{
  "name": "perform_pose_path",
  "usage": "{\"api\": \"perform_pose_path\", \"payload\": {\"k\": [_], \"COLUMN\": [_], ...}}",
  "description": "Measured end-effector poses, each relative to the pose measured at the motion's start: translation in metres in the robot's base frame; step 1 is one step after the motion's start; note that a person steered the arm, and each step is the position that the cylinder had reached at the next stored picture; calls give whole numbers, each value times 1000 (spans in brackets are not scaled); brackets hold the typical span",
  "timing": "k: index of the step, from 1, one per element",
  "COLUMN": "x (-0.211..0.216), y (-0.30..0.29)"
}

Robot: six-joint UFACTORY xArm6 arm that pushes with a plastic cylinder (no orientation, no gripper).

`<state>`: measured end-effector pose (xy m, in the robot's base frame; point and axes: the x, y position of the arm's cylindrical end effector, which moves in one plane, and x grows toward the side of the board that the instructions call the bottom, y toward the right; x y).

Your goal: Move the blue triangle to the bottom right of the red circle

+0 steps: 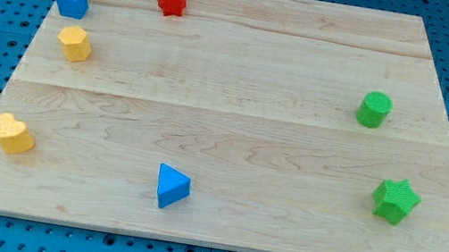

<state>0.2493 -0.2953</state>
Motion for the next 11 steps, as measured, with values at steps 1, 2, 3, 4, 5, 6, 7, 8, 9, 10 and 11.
{"api": "perform_pose_path", "payload": {"k": [1, 2, 3, 4, 5, 6, 7, 8, 9, 10, 11], "x": [10, 40, 57, 42, 30, 31, 47, 81, 77, 55, -16], "y": [-3, -3, 16, 6, 18, 86, 171, 249, 205, 127, 111]}}
